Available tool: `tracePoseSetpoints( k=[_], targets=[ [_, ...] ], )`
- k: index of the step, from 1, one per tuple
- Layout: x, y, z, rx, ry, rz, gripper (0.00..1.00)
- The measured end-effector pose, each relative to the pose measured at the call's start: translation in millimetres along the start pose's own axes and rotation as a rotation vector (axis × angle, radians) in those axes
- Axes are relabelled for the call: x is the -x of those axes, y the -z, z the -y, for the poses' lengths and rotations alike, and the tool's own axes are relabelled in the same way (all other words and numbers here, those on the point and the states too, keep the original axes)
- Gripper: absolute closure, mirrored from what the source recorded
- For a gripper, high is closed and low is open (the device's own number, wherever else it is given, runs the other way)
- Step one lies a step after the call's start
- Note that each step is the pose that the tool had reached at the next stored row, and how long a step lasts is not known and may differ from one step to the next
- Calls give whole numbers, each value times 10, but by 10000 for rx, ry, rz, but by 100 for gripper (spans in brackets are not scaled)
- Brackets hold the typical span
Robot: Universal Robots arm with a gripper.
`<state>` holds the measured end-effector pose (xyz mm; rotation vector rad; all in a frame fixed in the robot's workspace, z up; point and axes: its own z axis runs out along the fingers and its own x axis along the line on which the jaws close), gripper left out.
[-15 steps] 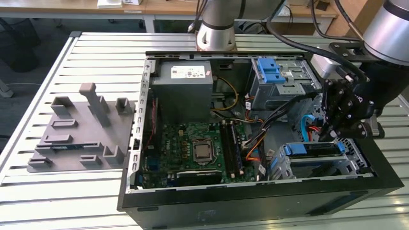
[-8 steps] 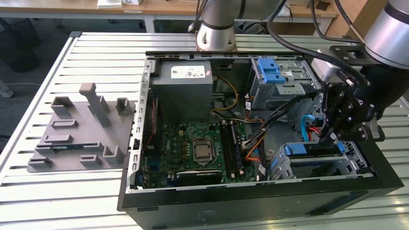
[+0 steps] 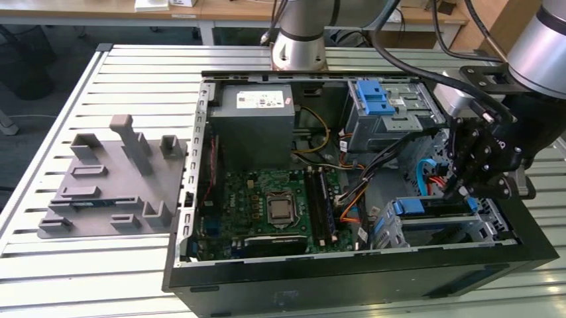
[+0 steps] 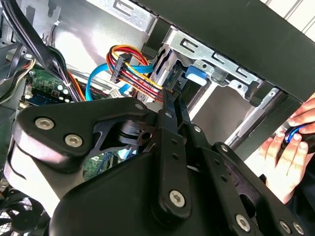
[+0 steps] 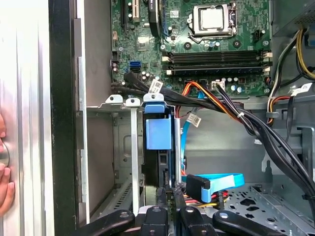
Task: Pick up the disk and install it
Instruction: 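Insert the first disk wire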
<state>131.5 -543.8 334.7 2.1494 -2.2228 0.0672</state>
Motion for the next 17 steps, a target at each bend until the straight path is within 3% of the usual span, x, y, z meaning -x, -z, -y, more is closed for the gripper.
tracePoseSetpoints(
  k=[17],
  targets=[
    [-3,-29,24,74,7,2,84]
  ],
)
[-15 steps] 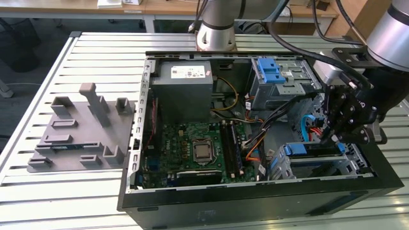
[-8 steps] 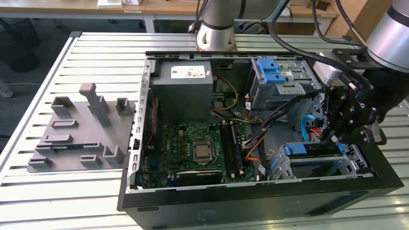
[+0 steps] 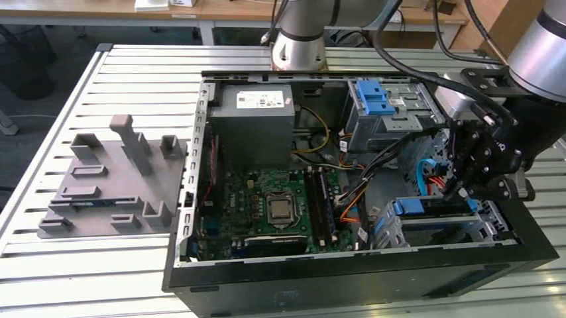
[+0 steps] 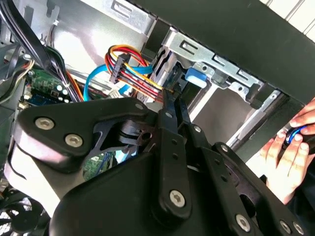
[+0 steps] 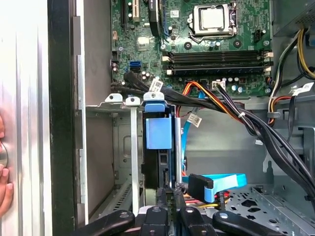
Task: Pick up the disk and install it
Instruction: 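Insert the first disk wire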
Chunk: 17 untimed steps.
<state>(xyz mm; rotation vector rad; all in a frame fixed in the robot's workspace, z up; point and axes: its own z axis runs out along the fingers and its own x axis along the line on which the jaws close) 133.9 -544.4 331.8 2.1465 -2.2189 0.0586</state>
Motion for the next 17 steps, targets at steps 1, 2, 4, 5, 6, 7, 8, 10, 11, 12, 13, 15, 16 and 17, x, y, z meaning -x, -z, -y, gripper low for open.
tracePoseSetpoints(
  k=[1,2,4,5,6,7,8,10,11,12,13,15,16,17],
  targets=[
    [0,2,2,2,0,-4,84],
    [-1,2,2,4,-1,-6,84],
    [-1,-3,3,8,0,-7,84],
    [-1,-6,4,11,1,-7,84],
    [-1,-9,4,14,1,-9,84],
    [-1,-15,4,19,1,-6,84],
    [-1,-18,4,24,2,-8,84],
    [-1,-29,4,37,3,-5,84],
    [-1,-33,5,42,3,-6,84],
    [-1,-35,5,44,3,-8,84],
    [-1,-35,5,45,3,-8,84],
    [-1,-35,5,45,3,-9,84],
    [-1,-36,5,45,3,-8,84],
    [-1,-37,5,45,3,-7,84]
  ],
)
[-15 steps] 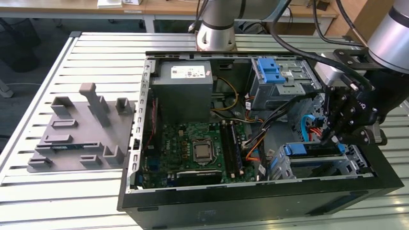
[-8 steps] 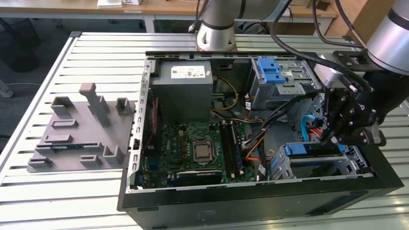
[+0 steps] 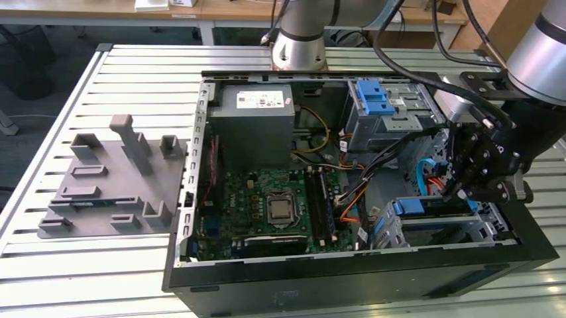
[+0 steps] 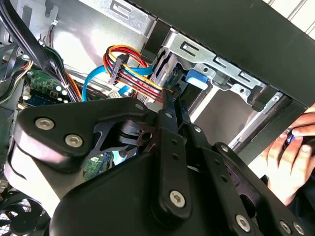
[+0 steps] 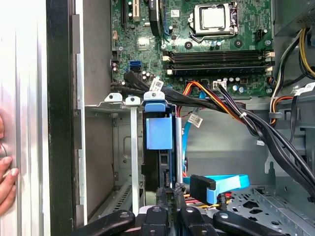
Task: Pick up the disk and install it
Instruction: 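Insert the first disk wire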
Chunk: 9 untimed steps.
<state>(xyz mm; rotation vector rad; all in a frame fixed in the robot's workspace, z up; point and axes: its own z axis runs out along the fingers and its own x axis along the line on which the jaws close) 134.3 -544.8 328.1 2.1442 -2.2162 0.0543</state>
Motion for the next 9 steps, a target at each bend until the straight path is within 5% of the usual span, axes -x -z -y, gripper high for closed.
tracePoseSetpoints(
  k=[5,9],
  targets=[
    [-1,19,0,0,0,2,76],
    [-7,106,-1,0,0,1,76]
  ],
)
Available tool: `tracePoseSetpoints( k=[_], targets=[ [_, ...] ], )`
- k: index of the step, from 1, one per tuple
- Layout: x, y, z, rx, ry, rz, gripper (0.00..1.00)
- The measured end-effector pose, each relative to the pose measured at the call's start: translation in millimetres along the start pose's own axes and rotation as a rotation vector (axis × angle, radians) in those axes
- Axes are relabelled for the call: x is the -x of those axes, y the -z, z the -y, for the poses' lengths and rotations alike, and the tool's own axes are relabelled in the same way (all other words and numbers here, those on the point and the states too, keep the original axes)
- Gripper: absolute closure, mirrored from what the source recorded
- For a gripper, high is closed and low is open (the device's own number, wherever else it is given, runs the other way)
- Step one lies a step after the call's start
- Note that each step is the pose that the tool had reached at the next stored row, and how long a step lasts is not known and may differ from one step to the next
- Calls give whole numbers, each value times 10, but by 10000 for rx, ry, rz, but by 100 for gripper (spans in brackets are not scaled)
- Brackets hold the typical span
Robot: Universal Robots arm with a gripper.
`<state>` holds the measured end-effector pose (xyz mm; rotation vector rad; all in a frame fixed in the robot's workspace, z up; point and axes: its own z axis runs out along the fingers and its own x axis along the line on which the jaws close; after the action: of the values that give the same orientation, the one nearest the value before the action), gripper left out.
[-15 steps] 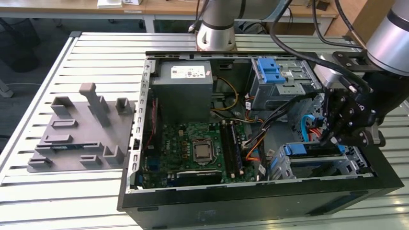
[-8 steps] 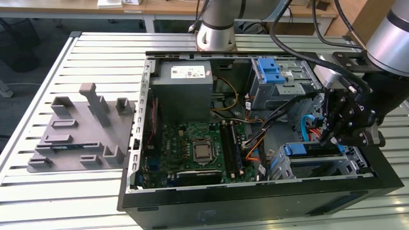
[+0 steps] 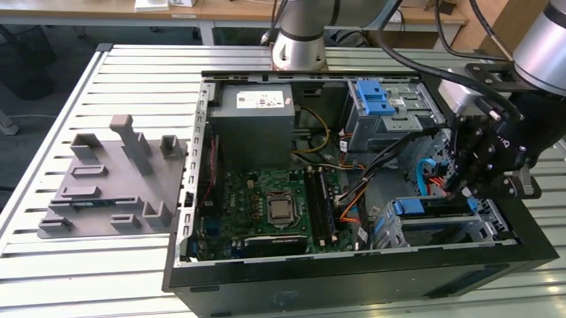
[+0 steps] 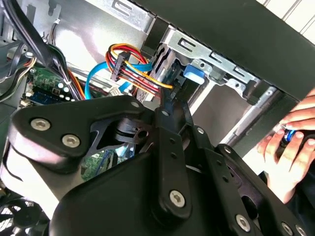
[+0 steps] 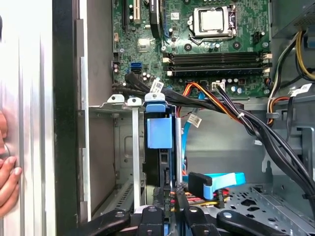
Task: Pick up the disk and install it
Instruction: 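Insert the first disk wire, then insert the second disk wire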
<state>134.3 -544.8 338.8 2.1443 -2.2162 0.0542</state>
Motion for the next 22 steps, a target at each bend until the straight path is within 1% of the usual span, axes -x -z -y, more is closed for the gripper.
tracePoseSetpoints(
  k=[2,4,6,17,22],
  targets=[
    [-2,30,-1,0,0,-1,76],
    [-2,30,0,0,0,1,78],
    [-2,30,-1,0,0,2,89],
    [-2,33,-1,0,0,0,89],
    [-3,33,-15,-17,-2,0,89]
  ],
)
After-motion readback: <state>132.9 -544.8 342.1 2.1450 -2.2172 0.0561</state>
